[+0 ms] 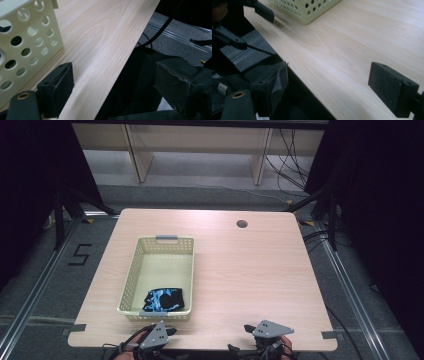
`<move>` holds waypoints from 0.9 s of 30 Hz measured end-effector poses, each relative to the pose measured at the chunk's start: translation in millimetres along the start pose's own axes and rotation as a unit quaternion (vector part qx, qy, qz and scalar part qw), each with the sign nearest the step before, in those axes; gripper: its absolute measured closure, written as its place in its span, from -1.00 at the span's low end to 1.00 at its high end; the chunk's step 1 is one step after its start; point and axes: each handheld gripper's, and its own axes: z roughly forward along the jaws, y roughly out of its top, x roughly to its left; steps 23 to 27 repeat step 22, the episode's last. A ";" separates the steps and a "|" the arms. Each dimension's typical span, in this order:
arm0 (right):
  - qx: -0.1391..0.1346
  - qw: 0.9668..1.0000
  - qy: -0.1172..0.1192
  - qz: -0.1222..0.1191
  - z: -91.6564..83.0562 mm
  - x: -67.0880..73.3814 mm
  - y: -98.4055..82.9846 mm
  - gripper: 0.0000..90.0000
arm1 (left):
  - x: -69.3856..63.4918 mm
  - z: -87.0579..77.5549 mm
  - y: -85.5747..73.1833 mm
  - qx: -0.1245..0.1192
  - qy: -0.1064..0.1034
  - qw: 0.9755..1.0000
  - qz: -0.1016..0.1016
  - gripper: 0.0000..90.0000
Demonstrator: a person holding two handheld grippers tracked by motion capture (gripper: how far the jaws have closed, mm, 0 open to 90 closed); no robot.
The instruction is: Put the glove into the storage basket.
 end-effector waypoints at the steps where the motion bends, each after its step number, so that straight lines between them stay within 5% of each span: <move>1: 0.002 1.000 -0.004 0.003 -0.3 2.2 -0.9 -0.60 | -0.2 0.0 0.0 0.000 0.002 1.000 0.000 -0.66; 3: 0.001 1.000 -0.017 -0.007 -1.7 2.4 -2.2 -0.60 | 0.8 -0.5 -0.3 0.002 0.005 1.000 0.006 -0.66; 4: -0.001 1.000 -0.011 -0.003 -1.6 2.9 -3.3 -0.60 | -0.7 -0.1 -0.8 0.002 0.006 1.000 -0.010 -0.66; 7: 0.002 1.000 -0.013 -0.005 -2.3 4.0 -6.3 -0.60 | 1.1 -0.4 -0.6 0.010 0.006 1.000 0.007 -0.66; 8: 0.004 1.000 -0.012 -0.011 -2.7 3.9 -6.7 -0.60 | -2.2 1.0 -0.8 -0.001 0.003 1.000 -0.015 -0.66; 12: 0.008 1.000 -0.014 -0.006 -3.5 5.3 -7.1 -0.60 | 1.4 -0.9 0.5 0.008 0.005 1.000 0.012 -0.66; 14: 0.011 1.000 -0.014 -0.006 -3.5 5.2 -7.1 -0.60 | -1.3 0.3 -0.4 0.002 0.000 1.000 -0.013 -0.66; 16: 0.012 1.000 -0.010 0.006 -3.5 7.0 -7.5 -0.60 | 1.0 -0.4 0.4 0.004 0.003 1.000 0.004 -0.66; 18: 0.009 1.000 -0.014 -0.007 -3.4 4.0 -7.4 -0.60 | -0.7 0.2 -0.4 0.001 0.005 1.000 -0.010 -0.66; 27: 0.009 1.000 -0.017 -0.005 -3.7 3.8 -7.6 -0.60 | -0.4 -0.5 0.2 0.002 0.000 1.000 -0.012 -0.66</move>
